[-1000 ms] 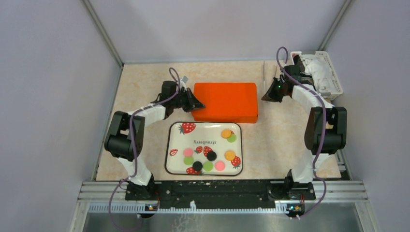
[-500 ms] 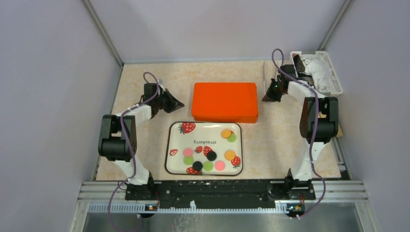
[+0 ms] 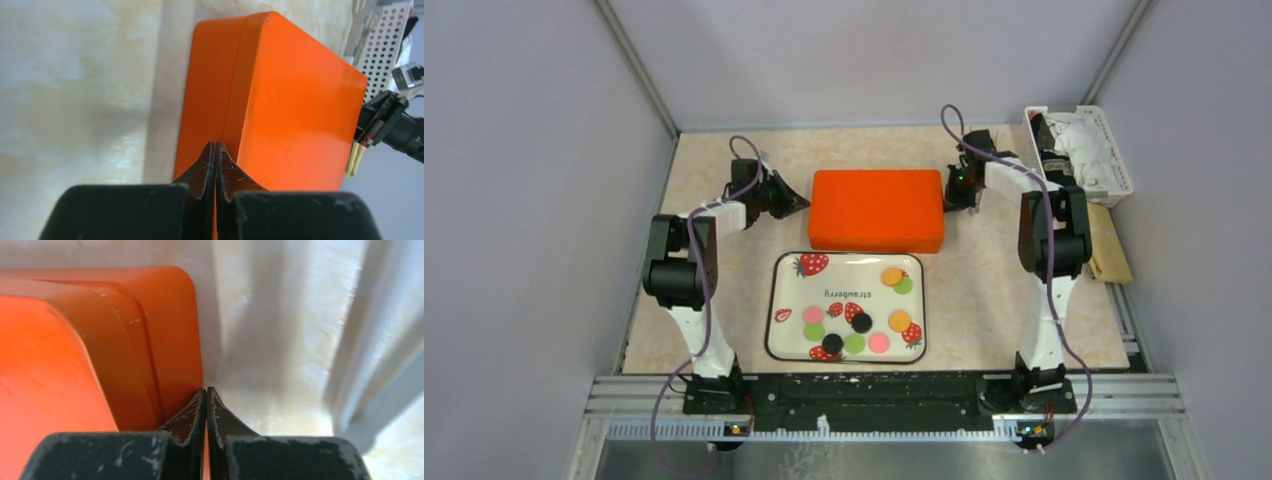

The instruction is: Pack the cookies

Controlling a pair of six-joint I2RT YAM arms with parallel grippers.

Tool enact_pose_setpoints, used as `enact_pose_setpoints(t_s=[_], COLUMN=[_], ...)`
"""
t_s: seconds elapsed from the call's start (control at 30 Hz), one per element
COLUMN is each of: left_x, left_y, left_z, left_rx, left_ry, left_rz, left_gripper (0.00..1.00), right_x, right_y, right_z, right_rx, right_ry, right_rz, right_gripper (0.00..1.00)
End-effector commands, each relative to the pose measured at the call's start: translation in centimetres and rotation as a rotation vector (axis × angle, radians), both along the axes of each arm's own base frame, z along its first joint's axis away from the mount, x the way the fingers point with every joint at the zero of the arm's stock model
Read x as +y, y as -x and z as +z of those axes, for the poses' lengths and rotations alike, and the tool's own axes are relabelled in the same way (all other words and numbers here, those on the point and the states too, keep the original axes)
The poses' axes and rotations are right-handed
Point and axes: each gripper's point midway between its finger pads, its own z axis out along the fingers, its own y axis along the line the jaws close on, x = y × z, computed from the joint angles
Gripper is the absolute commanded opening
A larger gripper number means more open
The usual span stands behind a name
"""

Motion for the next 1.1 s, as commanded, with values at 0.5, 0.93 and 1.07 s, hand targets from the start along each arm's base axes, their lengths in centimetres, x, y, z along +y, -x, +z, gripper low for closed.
enact_pose_setpoints(t_s=[0.5, 0.93, 1.07], left_x=[-1.4, -1.4, -0.9], left_y=[4.0, 5.4, 6.4], left_z=[2.4, 2.5, 1.6], left_rx=[-0.015, 0.002, 0.043], left_ry=[0.049, 0.041, 0.007], left_rz=[-0.088, -0.107, -0.096], left_gripper=[0.0, 0.0, 0.0], right_x=[3.2, 1.9, 0.2], right_y=[-1.2, -0.1, 0.0], right_z=[2.7, 2.4, 2.5], right_rx=[-0.061, -0.059, -0.058], right_ry=[0.174, 0.188, 0.262], right_rz=[0.04, 0.019, -0.043], right_gripper=[0.0, 0.0, 0.02])
